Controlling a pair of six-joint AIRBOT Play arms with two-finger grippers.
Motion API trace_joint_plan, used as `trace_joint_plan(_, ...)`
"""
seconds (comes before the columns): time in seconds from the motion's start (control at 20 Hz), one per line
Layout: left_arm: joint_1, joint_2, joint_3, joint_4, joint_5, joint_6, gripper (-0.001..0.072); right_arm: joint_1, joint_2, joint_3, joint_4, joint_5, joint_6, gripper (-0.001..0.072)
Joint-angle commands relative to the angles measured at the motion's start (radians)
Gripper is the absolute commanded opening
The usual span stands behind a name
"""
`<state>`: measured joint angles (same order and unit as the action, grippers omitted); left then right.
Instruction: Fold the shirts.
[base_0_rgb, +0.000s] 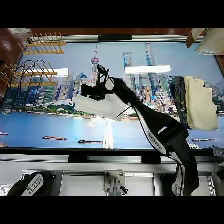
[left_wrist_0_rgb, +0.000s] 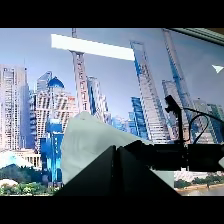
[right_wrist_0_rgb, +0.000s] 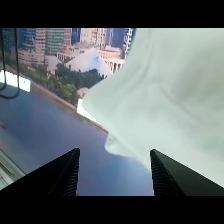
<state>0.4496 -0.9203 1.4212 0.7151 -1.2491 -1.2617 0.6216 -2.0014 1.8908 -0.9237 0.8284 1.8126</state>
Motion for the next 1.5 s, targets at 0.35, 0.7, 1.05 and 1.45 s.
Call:
trace_joint_plan(0.35, 0.003, -0.006, -0.03, 0.001, 0.01, -0.002, 0.0031, -0.299, 0.225, -0.109, -0.489, 0.642, -0.032, 0.0661)
trace_joint_plan(0.7, 0.003, -0.033, -0.037, 0.001, 0.01, -0.003, 0.0031, -0.338, 0.162, -0.327, -0.112, 0.358, -0.092, 0.0662)
trace_joint_plan(1.05, 0.003, -0.044, -0.039, 0.0, 0.01, -0.003, 0.0031, -0.324, 0.052, -0.327, 0.16, 0.343, -0.214, 0.0562)
trace_joint_plan(1.45, 0.003, -0.045, -0.039, 0.0, 0.01, -0.003, 0.0031, -0.462, 0.175, -0.046, 0.312, 0.523, -0.327, 0.0078)
